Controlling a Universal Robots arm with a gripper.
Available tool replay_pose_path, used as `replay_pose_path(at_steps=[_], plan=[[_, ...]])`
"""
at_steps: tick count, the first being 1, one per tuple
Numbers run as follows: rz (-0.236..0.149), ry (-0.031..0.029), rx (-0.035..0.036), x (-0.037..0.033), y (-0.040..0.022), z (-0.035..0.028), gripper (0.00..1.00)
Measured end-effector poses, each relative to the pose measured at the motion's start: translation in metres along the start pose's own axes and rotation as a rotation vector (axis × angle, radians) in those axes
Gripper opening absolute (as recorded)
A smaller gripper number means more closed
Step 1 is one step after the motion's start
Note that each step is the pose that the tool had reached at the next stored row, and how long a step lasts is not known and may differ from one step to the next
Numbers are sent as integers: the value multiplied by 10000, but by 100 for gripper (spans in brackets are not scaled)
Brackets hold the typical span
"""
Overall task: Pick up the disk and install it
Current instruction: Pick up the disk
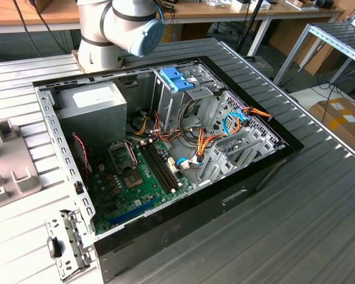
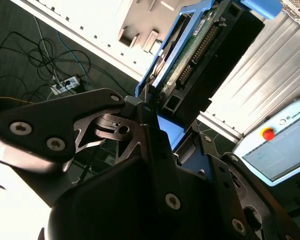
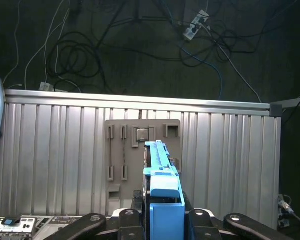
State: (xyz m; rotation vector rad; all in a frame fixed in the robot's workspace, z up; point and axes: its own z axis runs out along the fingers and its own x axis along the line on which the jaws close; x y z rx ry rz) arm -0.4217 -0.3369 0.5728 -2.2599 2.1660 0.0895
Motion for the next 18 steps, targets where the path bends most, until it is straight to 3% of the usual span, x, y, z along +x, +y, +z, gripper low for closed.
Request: replay_pose_path(at_steps=[18], plan=[[0, 0, 1, 164, 3, 21, 37]])
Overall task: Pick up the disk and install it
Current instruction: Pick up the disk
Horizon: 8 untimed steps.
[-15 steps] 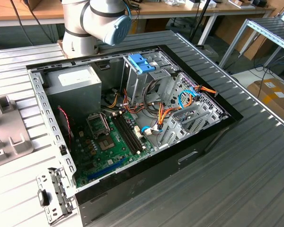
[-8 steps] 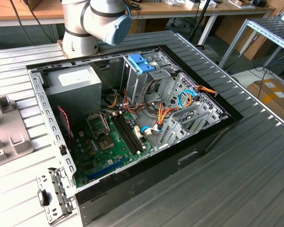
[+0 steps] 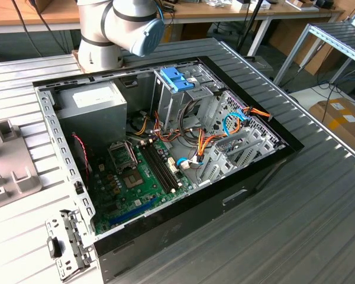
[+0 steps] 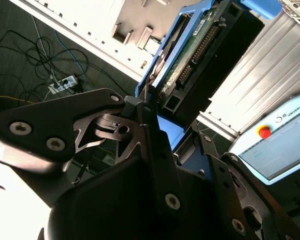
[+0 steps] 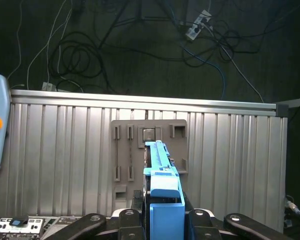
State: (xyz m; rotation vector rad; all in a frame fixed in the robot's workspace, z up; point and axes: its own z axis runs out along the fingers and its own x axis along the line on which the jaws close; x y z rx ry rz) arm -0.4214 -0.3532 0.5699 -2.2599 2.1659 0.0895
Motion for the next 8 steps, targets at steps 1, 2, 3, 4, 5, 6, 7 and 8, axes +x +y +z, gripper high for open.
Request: replay_pose_path(at_steps=[1, 2, 3, 4, 5, 6, 7, 8], plan=[[0, 0, -1, 6, 0, 1, 37], [0, 0, 0, 12, 0, 2, 37], [0, 0, 1, 24, 1, 4, 37], [0, 0, 0, 32, 1, 5, 37], [0, 0, 0, 38, 1, 6, 37], [0, 0, -1, 45, 1, 7, 37], [0, 0, 0, 51, 1, 8, 37], [0, 0, 0, 59, 1, 10, 37]])
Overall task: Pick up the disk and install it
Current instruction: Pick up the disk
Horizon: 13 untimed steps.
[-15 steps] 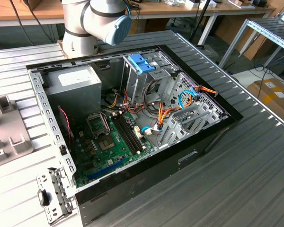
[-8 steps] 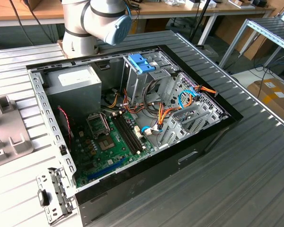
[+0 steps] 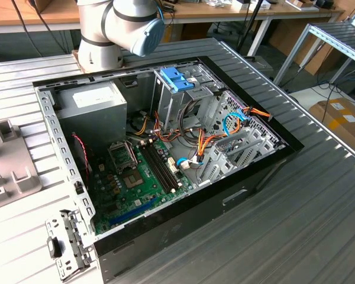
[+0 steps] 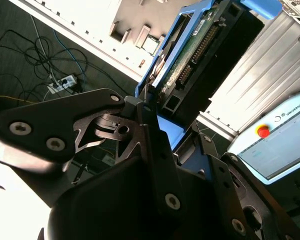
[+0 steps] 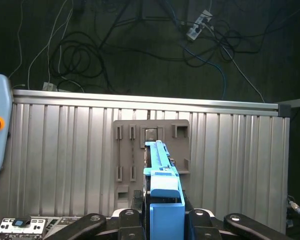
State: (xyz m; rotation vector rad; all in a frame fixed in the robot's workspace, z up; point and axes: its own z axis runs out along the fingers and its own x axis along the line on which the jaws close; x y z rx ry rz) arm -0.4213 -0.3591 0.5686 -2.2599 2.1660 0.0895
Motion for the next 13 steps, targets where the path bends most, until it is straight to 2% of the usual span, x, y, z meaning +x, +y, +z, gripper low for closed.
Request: replay_pose_path(at_steps=[13], plan=[[0, 0, 0, 105, 1, 15, 37]])
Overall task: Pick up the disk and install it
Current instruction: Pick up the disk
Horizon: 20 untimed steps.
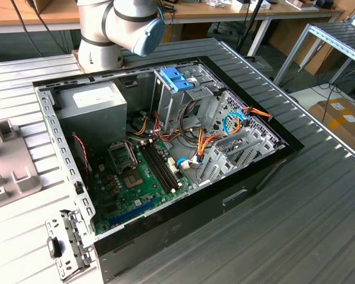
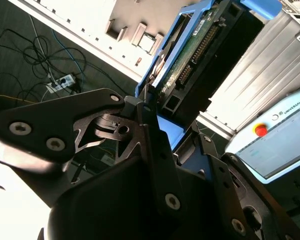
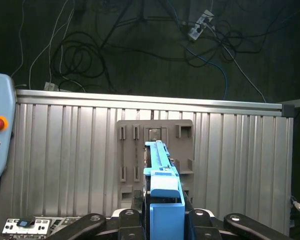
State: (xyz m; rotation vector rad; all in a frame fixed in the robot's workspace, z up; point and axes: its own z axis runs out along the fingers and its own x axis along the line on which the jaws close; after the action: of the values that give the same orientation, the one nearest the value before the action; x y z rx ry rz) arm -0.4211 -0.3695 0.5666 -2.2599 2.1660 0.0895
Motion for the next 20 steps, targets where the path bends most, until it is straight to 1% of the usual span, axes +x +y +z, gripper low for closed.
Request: replay_pose_path(at_steps=[5, 9, 20], plan=[[0, 0, 0, 37, 1, 5, 37], [0, 0, 0, 88, 1, 11, 37], [0, 0, 0, 176, -1, 17, 37]])
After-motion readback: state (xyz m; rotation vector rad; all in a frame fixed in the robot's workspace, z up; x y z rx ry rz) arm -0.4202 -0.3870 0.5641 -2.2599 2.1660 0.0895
